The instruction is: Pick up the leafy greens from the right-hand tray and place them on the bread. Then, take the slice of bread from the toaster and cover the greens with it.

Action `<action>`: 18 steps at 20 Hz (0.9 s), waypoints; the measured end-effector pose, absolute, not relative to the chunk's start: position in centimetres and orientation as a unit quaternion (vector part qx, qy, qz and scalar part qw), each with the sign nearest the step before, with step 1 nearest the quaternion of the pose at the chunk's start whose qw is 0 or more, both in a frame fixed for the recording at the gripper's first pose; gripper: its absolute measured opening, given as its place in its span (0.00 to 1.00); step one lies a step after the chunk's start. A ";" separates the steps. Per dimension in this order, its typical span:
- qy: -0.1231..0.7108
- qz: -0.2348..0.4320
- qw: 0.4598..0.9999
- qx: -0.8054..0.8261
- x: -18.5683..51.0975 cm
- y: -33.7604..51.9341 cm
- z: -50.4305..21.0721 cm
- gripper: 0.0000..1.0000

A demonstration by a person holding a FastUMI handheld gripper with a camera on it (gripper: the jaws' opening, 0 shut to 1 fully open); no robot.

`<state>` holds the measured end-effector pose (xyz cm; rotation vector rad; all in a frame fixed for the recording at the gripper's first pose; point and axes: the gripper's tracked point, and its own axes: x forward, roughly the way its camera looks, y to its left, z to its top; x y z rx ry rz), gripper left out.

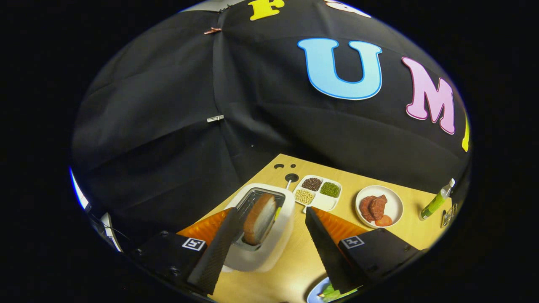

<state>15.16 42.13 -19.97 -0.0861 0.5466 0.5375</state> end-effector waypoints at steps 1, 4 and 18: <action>0.270 0.257 0.927 -0.045 15.5 42.5 -20.6 1.00; 0.292 0.247 0.923 -0.048 16.2 43.3 -22.9 1.00; 0.325 0.231 0.915 -0.058 16.5 44.7 -25.3 0.23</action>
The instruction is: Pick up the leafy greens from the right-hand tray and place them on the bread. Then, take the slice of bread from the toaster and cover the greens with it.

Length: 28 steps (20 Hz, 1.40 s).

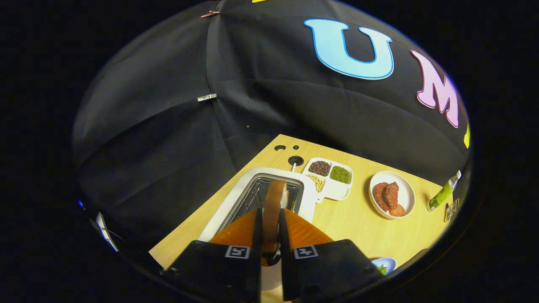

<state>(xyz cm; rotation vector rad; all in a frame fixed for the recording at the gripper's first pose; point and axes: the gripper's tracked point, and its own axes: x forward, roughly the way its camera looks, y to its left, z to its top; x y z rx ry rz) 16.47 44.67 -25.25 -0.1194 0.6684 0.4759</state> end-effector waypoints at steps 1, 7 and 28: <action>0.330 0.232 0.913 -0.056 16.4 44.7 -25.1 0.18; 0.320 0.264 0.908 -0.048 15.9 44.8 -22.4 0.16; 0.296 0.215 0.931 0.009 12.3 24.0 -16.7 0.11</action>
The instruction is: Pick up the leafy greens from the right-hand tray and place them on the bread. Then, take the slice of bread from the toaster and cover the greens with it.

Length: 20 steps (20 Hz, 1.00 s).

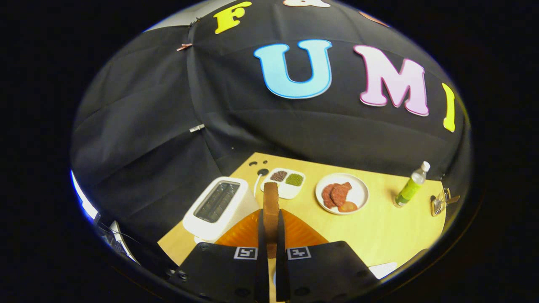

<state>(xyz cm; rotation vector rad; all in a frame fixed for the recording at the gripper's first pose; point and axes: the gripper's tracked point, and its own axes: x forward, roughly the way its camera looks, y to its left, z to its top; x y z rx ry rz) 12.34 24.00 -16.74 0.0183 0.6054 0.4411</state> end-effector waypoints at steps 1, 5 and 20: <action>0.306 0.209 0.929 0.017 11.8 22.8 -17.7 0.11; 0.345 0.206 0.914 0.063 9.7 20.2 -21.2 0.11; 0.422 0.180 0.884 0.087 7.3 16.6 -31.1 0.11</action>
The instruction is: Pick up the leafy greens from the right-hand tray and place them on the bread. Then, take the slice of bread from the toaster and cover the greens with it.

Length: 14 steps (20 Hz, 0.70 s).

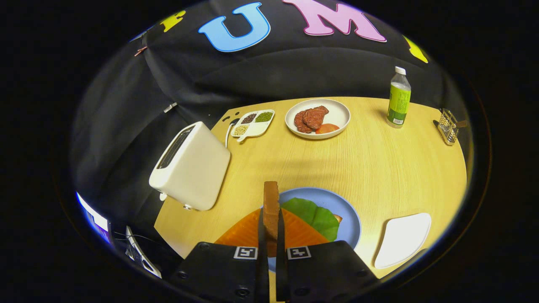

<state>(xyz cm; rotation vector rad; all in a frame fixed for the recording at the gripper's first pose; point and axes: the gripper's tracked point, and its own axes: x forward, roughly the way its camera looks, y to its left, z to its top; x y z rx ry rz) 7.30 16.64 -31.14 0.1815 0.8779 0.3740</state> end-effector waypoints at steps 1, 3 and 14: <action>0.422 0.177 0.885 0.082 7.3 16.3 -31.4 0.11; 0.424 0.170 0.887 0.072 7.2 15.2 -31.9 0.14; 0.433 0.100 0.894 0.050 6.3 10.3 -33.5 0.66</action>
